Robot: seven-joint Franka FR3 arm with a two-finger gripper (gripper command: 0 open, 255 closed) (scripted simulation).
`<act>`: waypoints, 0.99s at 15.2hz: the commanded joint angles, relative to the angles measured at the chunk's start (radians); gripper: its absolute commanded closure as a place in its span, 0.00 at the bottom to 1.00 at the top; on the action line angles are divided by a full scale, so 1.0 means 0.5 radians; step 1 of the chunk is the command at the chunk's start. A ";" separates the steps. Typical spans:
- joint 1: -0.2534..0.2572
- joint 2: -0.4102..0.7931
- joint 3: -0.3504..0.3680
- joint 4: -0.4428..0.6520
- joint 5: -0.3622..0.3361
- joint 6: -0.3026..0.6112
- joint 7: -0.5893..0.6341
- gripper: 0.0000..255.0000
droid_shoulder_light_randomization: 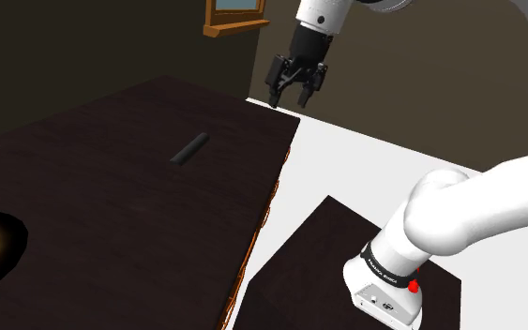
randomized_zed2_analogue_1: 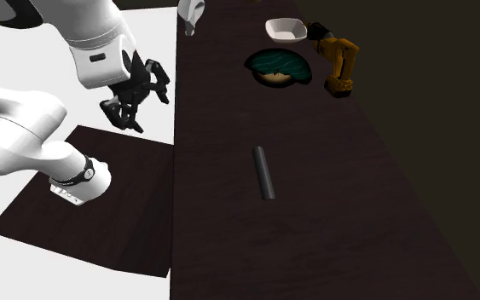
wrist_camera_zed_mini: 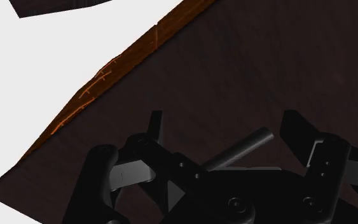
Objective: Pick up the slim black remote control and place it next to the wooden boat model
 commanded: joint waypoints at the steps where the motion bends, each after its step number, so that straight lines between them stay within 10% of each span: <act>1: -0.024 0.130 0.066 0.030 0.037 0.082 0.164 0.00; 15: -0.148 1.233 0.312 0.570 0.014 0.534 1.207 0.00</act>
